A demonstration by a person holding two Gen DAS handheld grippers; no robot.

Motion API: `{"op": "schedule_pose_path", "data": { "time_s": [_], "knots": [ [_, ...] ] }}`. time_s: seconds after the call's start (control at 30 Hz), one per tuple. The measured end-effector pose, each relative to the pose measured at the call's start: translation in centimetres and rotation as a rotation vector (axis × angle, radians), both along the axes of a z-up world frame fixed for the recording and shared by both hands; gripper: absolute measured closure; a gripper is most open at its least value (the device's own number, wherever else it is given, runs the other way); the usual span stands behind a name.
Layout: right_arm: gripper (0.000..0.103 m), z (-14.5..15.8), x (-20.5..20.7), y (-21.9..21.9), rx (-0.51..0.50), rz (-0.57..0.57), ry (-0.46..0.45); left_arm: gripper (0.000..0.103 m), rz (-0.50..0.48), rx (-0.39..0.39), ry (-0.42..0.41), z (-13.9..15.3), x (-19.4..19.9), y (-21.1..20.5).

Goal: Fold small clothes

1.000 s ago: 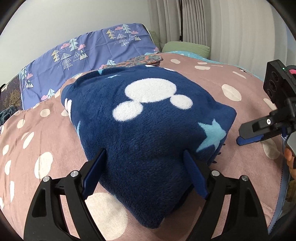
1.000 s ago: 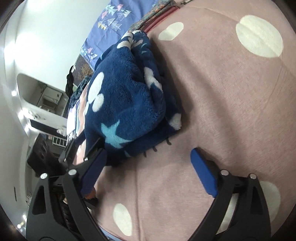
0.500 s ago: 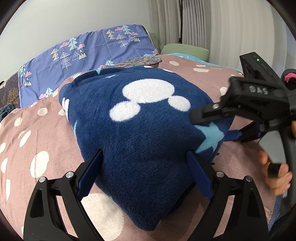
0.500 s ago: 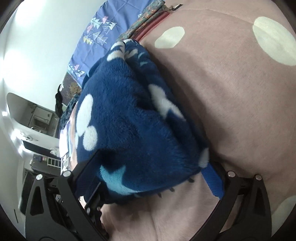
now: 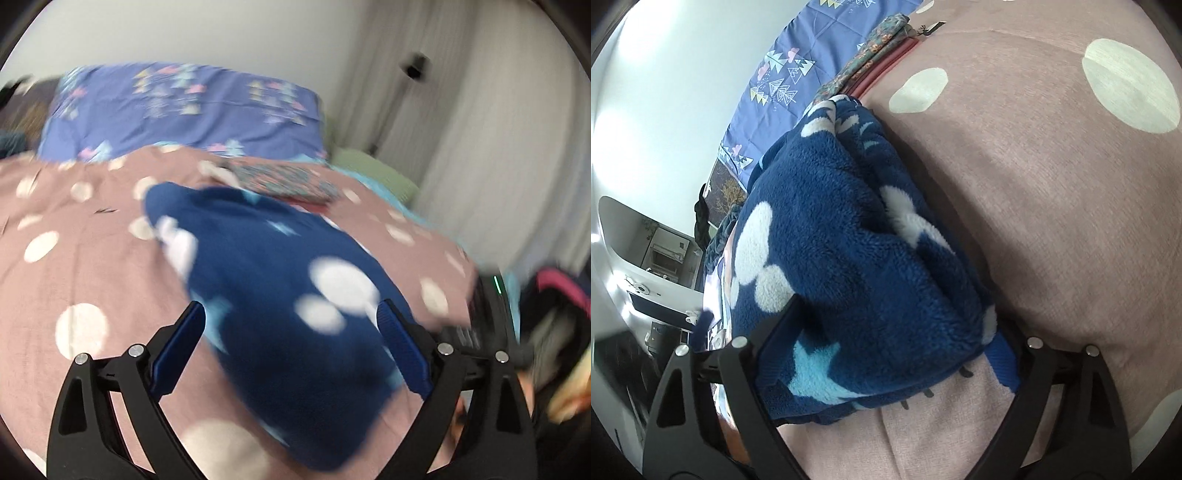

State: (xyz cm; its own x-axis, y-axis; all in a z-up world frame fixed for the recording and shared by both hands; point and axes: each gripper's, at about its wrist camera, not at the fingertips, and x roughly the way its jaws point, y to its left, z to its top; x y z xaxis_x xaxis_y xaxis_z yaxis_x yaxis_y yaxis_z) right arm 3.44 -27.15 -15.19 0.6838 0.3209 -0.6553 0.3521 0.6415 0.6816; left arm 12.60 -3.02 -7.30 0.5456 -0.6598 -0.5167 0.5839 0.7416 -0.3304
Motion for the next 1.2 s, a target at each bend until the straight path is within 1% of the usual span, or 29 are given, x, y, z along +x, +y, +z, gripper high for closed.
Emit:
{"op": "schedule_pose_path", "data": {
  "time_s": [0.07,0.13,0.23,0.3,0.37,0.4,0.47,0.5,0.53,0.6,0.73,0.77,0.8,0.83,0.9,0.93,0.97,1.0,1.03,1.1,1.2],
  "knots": [
    [0.013,-0.1,0.0,0.0,-0.002,0.003,-0.003,0.009,0.021,-0.022,0.062,-0.4,3.3,0.3],
    [0.013,-0.1,0.0,0.0,-0.002,0.010,-0.007,0.007,0.037,-0.036,0.134,-1.5,6.4,0.3],
    [0.013,-0.2,-0.1,0.0,-0.007,0.016,-0.013,0.005,0.081,-0.063,0.273,-4.4,11.6,-0.1],
    [0.011,-0.3,-0.1,0.0,-0.012,0.018,-0.020,0.003,0.104,-0.093,0.350,-6.0,13.9,-0.1],
    [0.010,-0.3,-0.2,0.2,-0.021,0.018,-0.025,0.002,0.111,-0.146,0.431,-7.4,16.5,-0.1],
    [0.009,-0.3,-0.2,0.2,-0.022,0.018,-0.028,0.002,0.112,-0.168,0.459,-8.0,17.6,-0.1],
    [0.008,-0.4,-0.2,0.2,-0.020,0.014,-0.032,0.002,0.112,-0.183,0.489,-8.8,19.4,-0.7],
    [0.007,-0.5,-0.2,0.2,-0.020,0.011,-0.034,0.001,0.104,-0.180,0.487,-9.0,20.0,-1.0],
    [0.007,-0.5,-0.2,0.2,-0.019,0.008,-0.035,0.001,0.105,-0.171,0.464,-9.1,20.6,-1.4],
    [0.006,-0.5,-0.2,0.2,-0.018,0.001,-0.036,0.001,0.070,-0.146,0.416,-9.1,21.7,-2.2],
    [0.006,-0.6,-0.2,0.2,-0.026,-0.007,-0.039,0.001,0.034,-0.124,0.380,-9.3,22.7,-3.0],
    [0.008,-0.5,-0.3,0.2,-0.030,-0.013,-0.042,0.007,0.026,-0.119,0.361,-9.3,22.7,-3.2],
    [0.012,-0.5,-0.3,0.2,-0.033,-0.019,-0.044,0.023,0.000,-0.127,0.346,-9.2,22.5,-3.3],
    [0.016,-0.4,-0.5,0.2,-0.038,-0.028,-0.054,0.027,-0.032,-0.141,0.341,-9.2,22.4,-3.4],
    [0.035,-0.3,-0.8,0.2,-0.030,-0.022,-0.078,0.039,-0.040,-0.133,0.288,-8.8,21.6,-3.3],
    [0.040,0.1,-0.9,0.2,-0.041,-0.019,-0.088,0.041,-0.048,-0.114,0.248,-8.1,21.2,-3.3],
    [0.049,0.7,-1.1,0.4,-0.078,-0.009,-0.096,0.045,-0.049,-0.104,0.232,-7.9,20.9,-3.2],
    [0.056,1.2,-1.2,0.6,-0.113,0.001,-0.102,0.047,-0.048,-0.095,0.217,-7.3,20.7,-3.2],
    [0.058,1.8,-1.4,0.8,-0.145,0.010,-0.110,0.048,-0.045,-0.089,0.199,-6.5,20.4,-3.1],
    [0.062,2.6,-1.6,0.7,-0.175,0.018,-0.121,0.050,-0.042,-0.079,0.148,-4.5,19.4,-3.0],
    [0.064,3.8,-1.7,0.4,-0.228,0.031,-0.136,0.051,-0.047,-0.046,0.042,-0.9,16.7,-2.8]
  ]
}}
